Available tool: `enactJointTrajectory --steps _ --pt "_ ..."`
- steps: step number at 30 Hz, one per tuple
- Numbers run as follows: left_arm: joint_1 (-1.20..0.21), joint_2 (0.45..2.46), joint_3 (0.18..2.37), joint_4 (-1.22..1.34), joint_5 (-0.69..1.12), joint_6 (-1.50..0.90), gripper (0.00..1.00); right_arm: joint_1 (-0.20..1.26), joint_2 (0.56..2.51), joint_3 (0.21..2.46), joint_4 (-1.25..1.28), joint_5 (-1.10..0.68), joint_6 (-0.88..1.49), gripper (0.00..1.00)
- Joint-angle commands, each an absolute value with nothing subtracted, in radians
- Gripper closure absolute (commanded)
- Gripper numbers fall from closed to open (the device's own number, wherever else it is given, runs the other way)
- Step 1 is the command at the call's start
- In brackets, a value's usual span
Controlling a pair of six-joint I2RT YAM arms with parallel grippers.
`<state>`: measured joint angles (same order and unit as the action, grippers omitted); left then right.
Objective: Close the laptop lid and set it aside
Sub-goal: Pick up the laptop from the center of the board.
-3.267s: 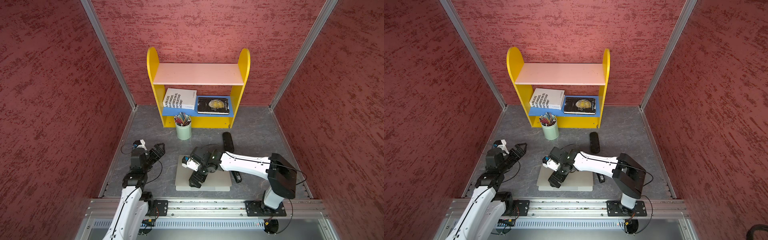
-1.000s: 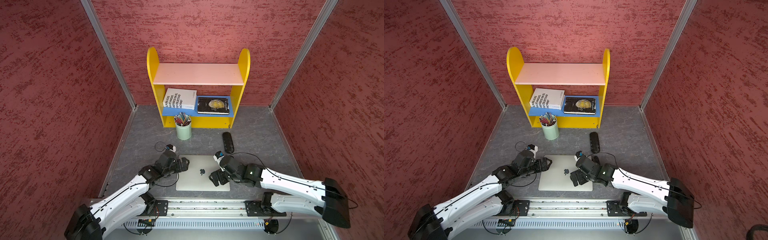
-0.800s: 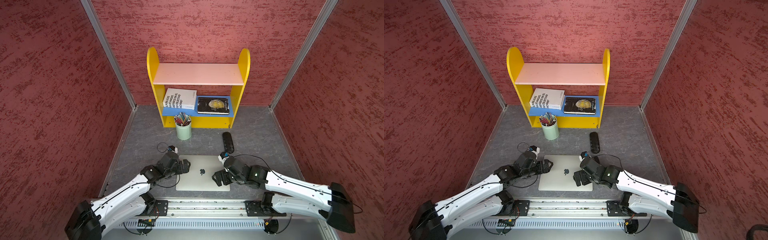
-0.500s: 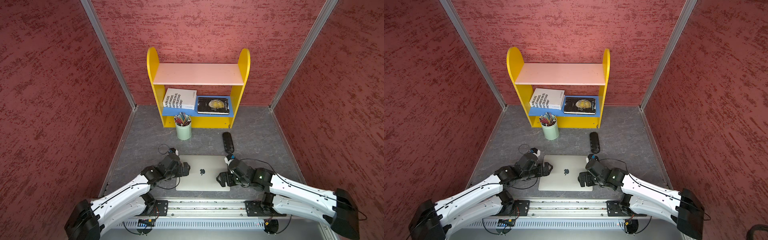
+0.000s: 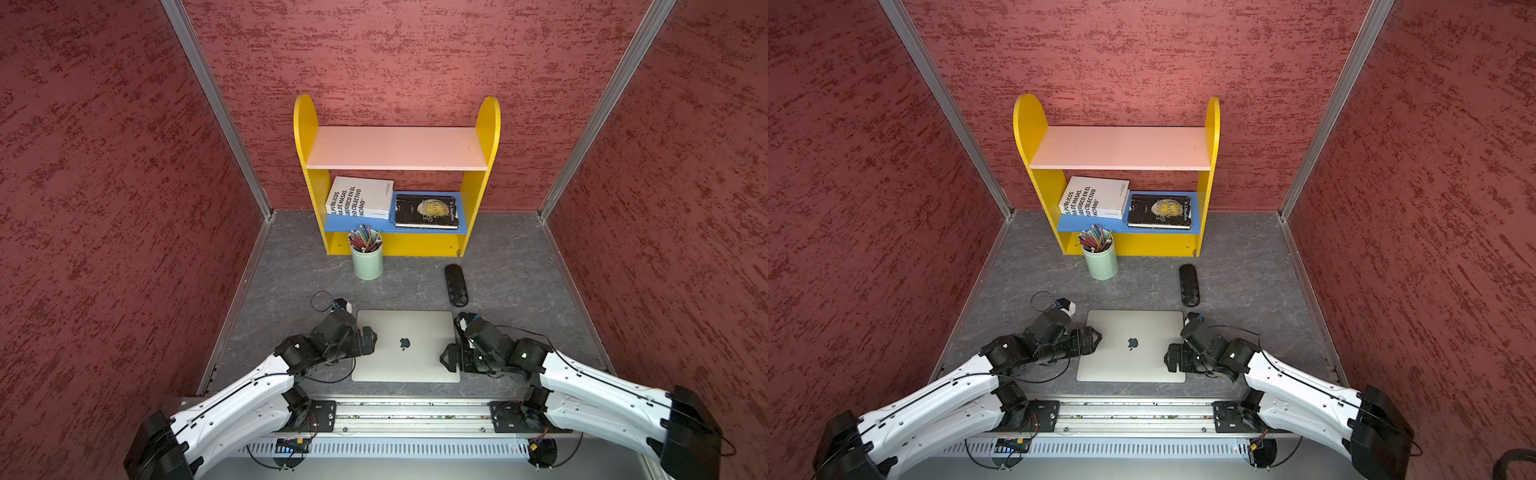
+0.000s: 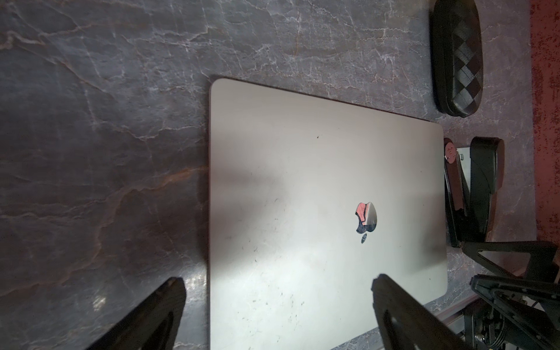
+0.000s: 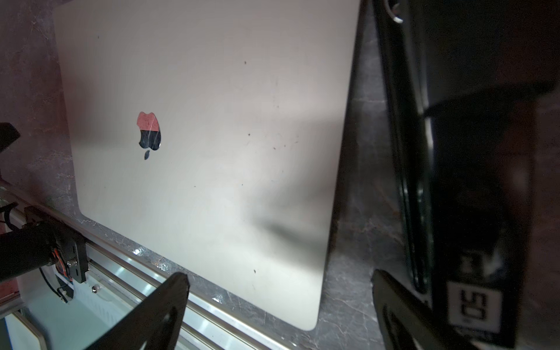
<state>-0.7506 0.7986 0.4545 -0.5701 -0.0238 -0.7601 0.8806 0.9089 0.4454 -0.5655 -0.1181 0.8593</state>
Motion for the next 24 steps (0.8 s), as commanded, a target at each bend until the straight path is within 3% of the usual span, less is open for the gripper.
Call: enactJointTrajectory --steps 1,24 --pt "-0.742 0.794 0.436 -0.597 -0.014 -0.776 0.0 0.854 0.908 0.438 -0.535 -0.167 0.857 0.02" --pt "-0.704 0.875 0.387 -0.585 0.06 -0.745 0.0 0.788 1.041 0.421 -0.453 -0.228 0.827 0.02"
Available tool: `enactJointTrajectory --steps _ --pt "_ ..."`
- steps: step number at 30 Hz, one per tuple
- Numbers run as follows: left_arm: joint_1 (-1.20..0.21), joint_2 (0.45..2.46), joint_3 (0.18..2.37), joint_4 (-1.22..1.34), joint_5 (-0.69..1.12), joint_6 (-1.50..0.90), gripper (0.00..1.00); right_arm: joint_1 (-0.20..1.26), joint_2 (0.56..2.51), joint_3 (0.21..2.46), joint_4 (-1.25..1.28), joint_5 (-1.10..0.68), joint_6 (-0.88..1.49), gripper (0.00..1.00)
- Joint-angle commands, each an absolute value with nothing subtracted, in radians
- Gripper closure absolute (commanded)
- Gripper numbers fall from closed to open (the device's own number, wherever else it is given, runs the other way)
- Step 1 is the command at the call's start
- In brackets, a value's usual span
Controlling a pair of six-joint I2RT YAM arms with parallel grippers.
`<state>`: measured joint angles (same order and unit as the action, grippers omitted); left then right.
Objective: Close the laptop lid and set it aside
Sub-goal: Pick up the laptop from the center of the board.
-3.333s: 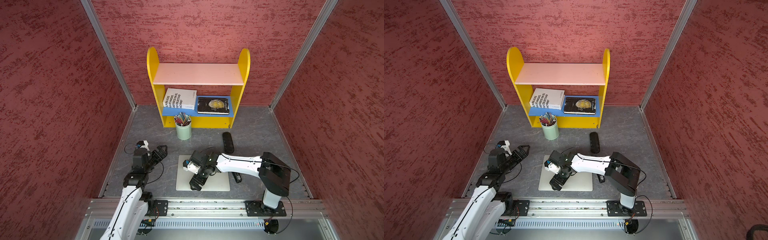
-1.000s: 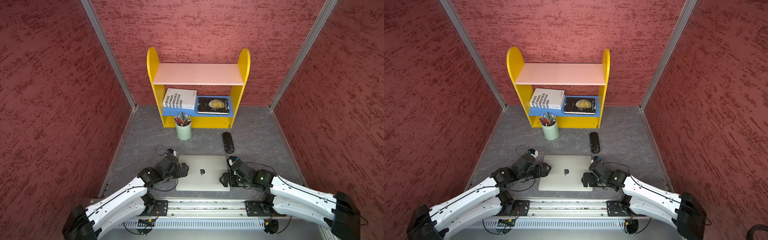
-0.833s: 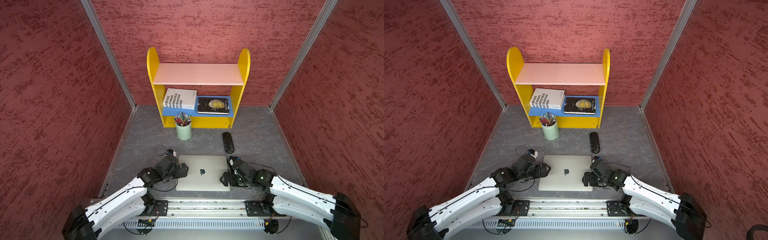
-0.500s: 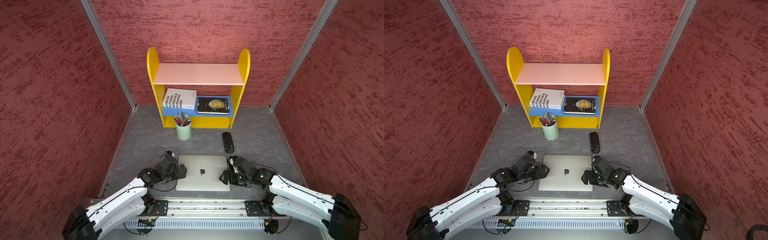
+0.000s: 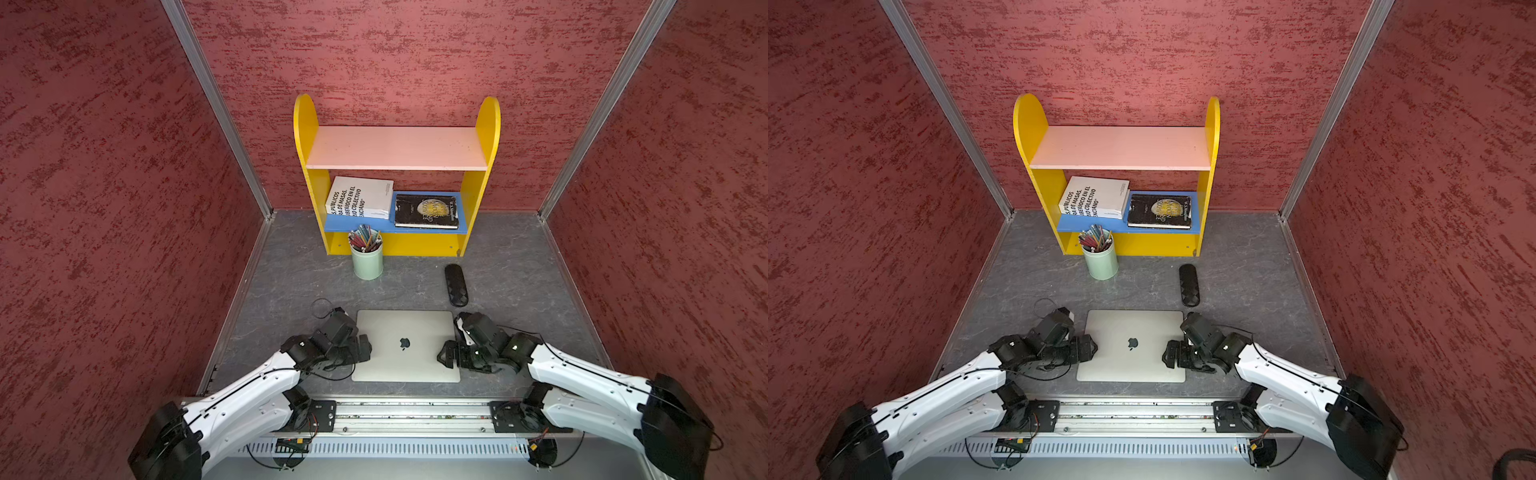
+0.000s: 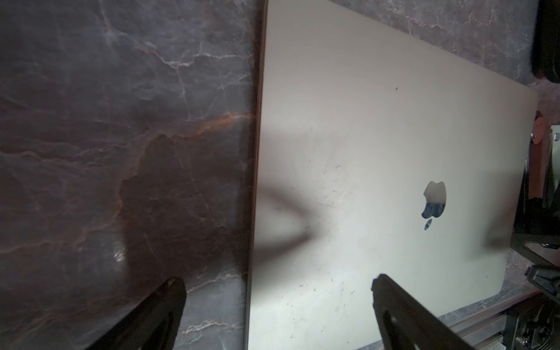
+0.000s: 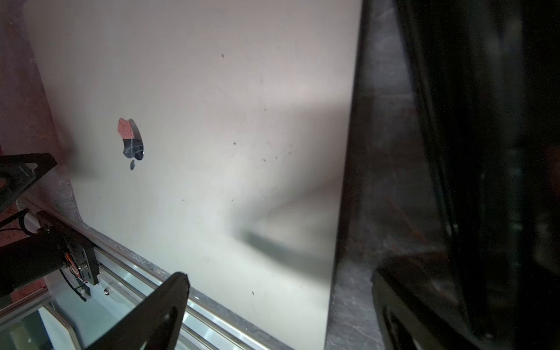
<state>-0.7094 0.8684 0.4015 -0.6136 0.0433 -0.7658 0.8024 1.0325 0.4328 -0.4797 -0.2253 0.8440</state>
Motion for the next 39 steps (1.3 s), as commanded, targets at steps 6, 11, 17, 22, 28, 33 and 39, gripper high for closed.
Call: enactJointTrajectory --steps 6,11,17,22,28,33,39 --pt "-0.704 0.897 0.372 -0.558 0.081 -0.736 0.0 0.776 1.054 0.398 -0.421 -0.239 0.833 0.02" --pt "-0.703 0.925 0.357 -0.512 0.111 -0.737 0.0 0.772 1.071 0.393 -0.404 -0.247 0.836 0.02" --pt "-0.704 0.947 0.339 -0.469 0.134 -0.746 0.0 0.767 1.089 0.382 -0.376 -0.257 0.842 0.02" --pt "-0.704 0.974 0.322 -0.426 0.15 -0.756 0.0 0.765 1.111 0.376 -0.347 -0.27 0.847 0.02" --pt "-0.704 0.98 0.308 -0.4 0.156 -0.764 0.0 0.764 1.119 0.367 -0.32 -0.281 0.856 0.02" --pt "-0.704 0.965 0.288 -0.373 0.169 -0.773 0.0 0.762 1.109 0.361 -0.297 -0.295 0.864 0.02" --pt "-0.702 0.932 0.27 -0.345 0.2 -0.781 0.0 0.76 1.11 0.354 -0.241 -0.329 0.88 0.02"
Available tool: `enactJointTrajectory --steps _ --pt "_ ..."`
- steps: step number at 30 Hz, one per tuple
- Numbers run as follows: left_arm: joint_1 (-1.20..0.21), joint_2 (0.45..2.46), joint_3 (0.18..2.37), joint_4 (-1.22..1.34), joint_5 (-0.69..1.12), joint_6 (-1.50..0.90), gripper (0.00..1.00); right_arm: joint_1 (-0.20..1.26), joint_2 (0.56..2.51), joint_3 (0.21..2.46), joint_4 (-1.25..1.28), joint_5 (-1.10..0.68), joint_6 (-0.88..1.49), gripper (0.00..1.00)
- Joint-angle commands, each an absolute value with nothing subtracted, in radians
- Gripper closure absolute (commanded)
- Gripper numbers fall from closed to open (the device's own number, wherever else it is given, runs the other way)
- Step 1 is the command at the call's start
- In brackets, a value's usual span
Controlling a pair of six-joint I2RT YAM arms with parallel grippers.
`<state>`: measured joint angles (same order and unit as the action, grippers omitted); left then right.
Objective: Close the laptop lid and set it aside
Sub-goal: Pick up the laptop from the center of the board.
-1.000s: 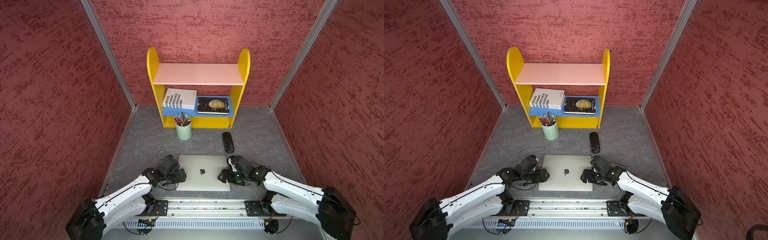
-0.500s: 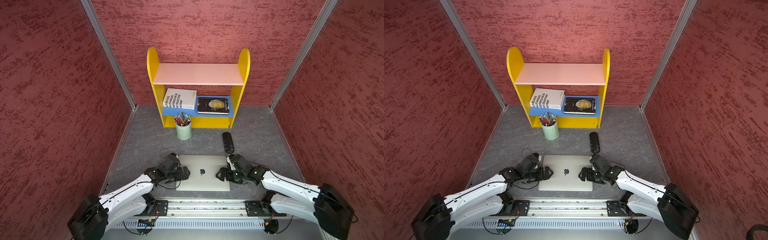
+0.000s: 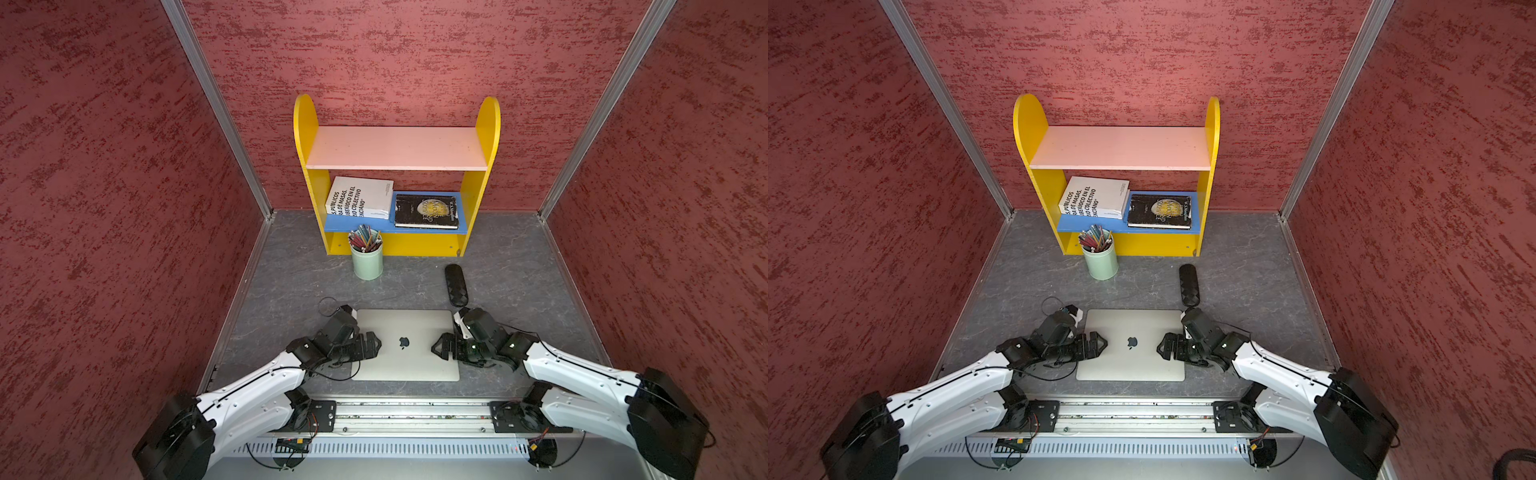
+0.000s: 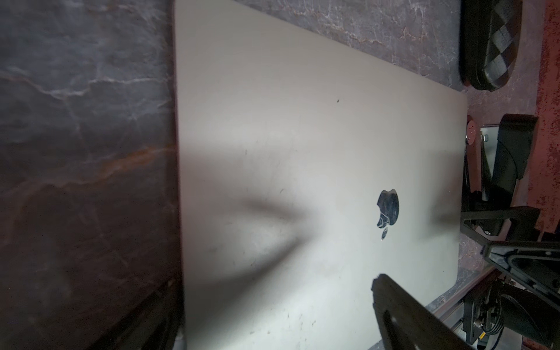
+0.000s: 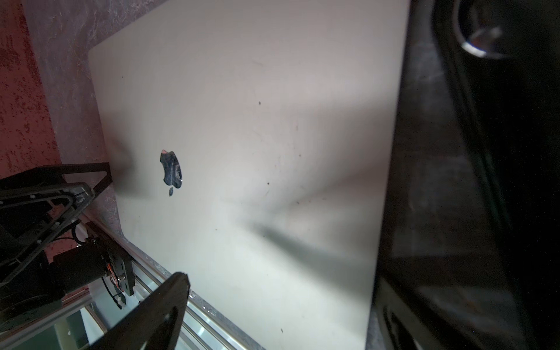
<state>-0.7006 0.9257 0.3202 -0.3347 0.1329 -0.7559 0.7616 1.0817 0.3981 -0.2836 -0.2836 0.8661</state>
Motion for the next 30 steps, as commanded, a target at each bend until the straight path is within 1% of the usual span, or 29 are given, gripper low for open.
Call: enactJointTrajectory --steps 1,14,30 --pt "-0.7 0.927 0.269 -0.343 0.204 -0.782 0.0 0.761 1.112 0.354 -0.232 -0.335 0.881 0.02" --pt "-0.646 0.817 0.225 -0.298 0.296 -0.791 0.0 0.758 1.116 0.341 -0.178 -0.353 0.898 0.02" --pt "-0.577 0.713 0.19 -0.204 0.44 -0.798 0.07 0.757 1.183 0.376 -0.154 -0.386 0.884 0.03"
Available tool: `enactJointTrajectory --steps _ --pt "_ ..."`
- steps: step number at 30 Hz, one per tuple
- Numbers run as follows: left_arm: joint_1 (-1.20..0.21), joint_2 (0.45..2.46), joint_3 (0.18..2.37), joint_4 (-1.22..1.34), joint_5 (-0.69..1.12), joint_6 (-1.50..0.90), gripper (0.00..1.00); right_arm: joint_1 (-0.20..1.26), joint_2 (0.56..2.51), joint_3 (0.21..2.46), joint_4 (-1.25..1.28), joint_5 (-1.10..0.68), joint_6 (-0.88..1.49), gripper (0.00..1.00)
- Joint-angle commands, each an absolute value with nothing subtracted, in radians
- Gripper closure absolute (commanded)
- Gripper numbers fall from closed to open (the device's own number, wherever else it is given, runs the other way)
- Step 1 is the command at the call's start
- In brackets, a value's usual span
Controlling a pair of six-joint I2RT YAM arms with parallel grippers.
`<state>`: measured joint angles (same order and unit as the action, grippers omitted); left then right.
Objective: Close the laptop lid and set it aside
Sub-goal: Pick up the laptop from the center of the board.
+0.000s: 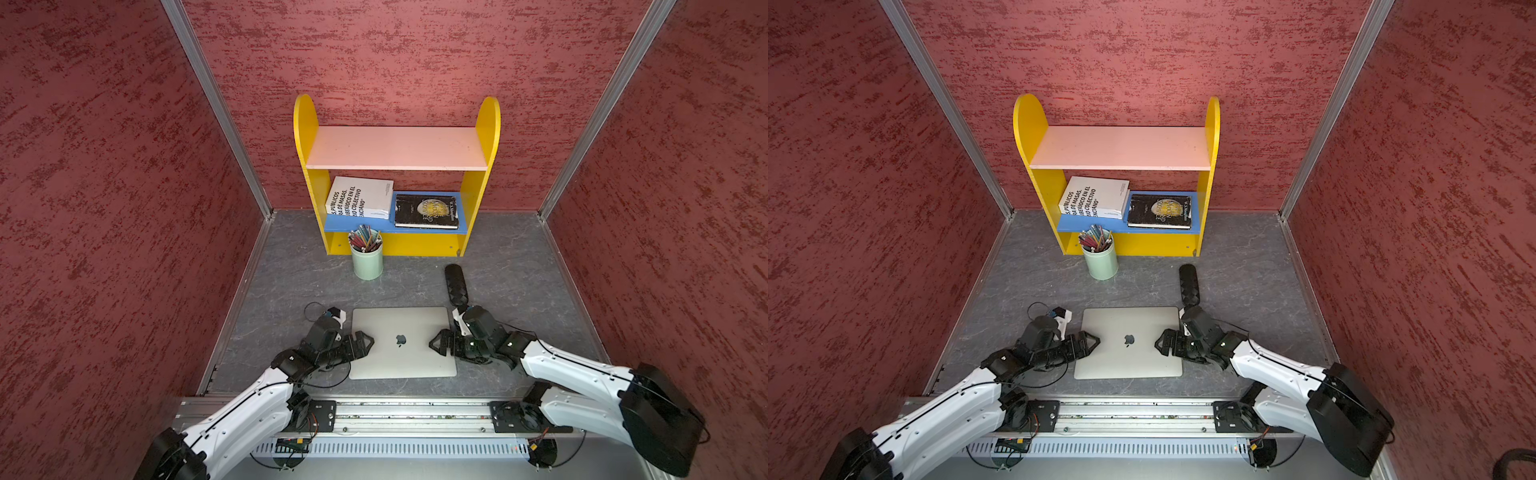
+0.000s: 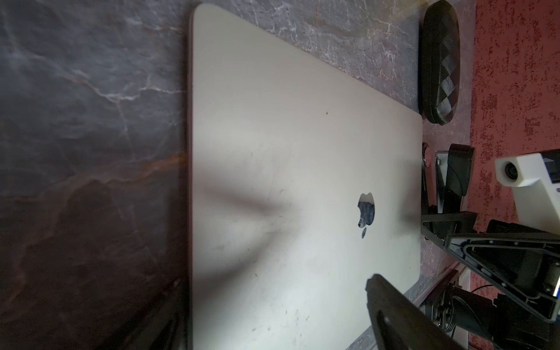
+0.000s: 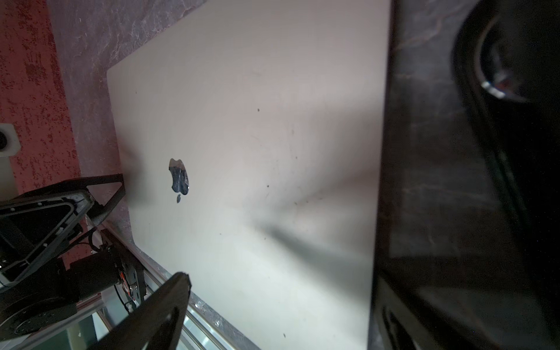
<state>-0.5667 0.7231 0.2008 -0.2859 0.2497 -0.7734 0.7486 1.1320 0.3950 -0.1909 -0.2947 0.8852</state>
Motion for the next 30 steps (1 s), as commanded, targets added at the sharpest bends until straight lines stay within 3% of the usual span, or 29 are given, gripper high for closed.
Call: enactJointTrajectory --steps 1,30 --pt "-0.574 0.71 0.188 -0.199 0.447 -0.798 0.08 0.758 1.185 0.379 -0.155 -0.386 0.882 0.03" --pt "-0.502 0.642 0.135 -0.083 0.586 -0.861 0.22 0.756 1.139 0.359 -0.019 -0.473 0.937 0.11"
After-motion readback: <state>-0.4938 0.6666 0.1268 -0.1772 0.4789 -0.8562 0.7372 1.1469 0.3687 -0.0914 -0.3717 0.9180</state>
